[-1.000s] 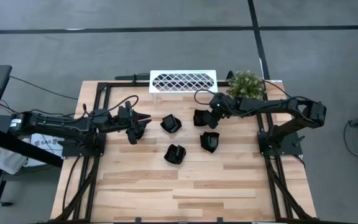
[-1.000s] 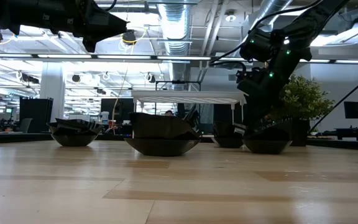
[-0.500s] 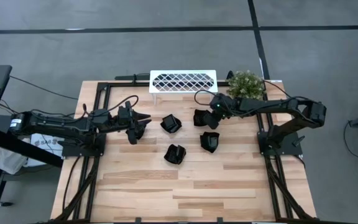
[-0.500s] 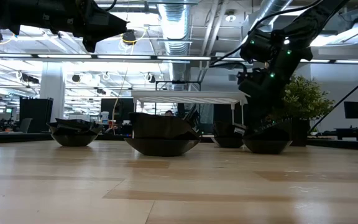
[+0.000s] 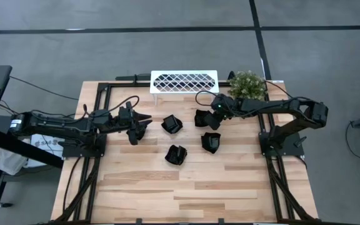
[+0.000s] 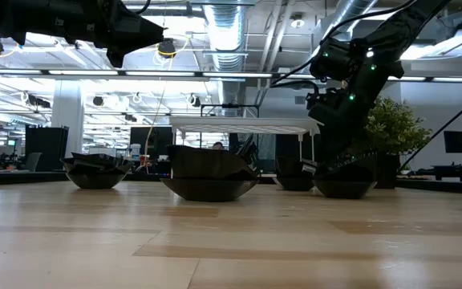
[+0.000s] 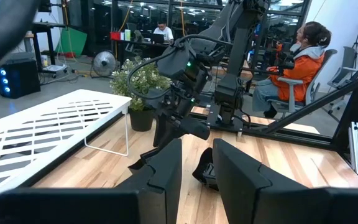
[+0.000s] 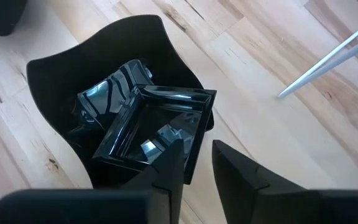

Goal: Pick & Place Mini shaped plates
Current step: Put the black square plate on the shelf

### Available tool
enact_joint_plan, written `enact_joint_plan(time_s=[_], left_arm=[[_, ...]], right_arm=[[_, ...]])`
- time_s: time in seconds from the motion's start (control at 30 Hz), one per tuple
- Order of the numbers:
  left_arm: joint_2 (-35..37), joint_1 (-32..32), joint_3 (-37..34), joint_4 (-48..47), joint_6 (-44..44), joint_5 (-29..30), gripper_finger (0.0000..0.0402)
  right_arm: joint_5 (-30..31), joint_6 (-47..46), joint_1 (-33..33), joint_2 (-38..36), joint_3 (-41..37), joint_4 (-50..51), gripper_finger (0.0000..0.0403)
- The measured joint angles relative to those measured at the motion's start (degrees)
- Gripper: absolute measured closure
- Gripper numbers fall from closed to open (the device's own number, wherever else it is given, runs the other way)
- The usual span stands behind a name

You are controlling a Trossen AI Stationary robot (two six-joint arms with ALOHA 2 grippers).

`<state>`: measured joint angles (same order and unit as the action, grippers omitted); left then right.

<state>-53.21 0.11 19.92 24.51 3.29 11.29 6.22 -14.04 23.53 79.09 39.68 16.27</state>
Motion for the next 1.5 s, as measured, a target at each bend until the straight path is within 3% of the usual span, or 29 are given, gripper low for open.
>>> enact_joint_plan(time_s=[0.33, 0.9, 1.5], left_arm=[[0.0, 0.0, 0.0, 0.0, 0.0, -0.01, 0.0309], [0.0, 0.0, 0.0, 0.0, 0.0, 0.0, 0.0309], [0.0, -0.01, 0.0, 0.0, 0.0, 0.0, 0.0309]], right_arm=[[0.0, 0.0, 0.0, 0.0, 0.0, -0.1, 0.0398], [0.24, 0.5, 0.0, -0.02, 2.84, 0.37, 0.0401], [1.34, 1.09, -0.29, -0.02, 11.71, 11.42, 0.0402]])
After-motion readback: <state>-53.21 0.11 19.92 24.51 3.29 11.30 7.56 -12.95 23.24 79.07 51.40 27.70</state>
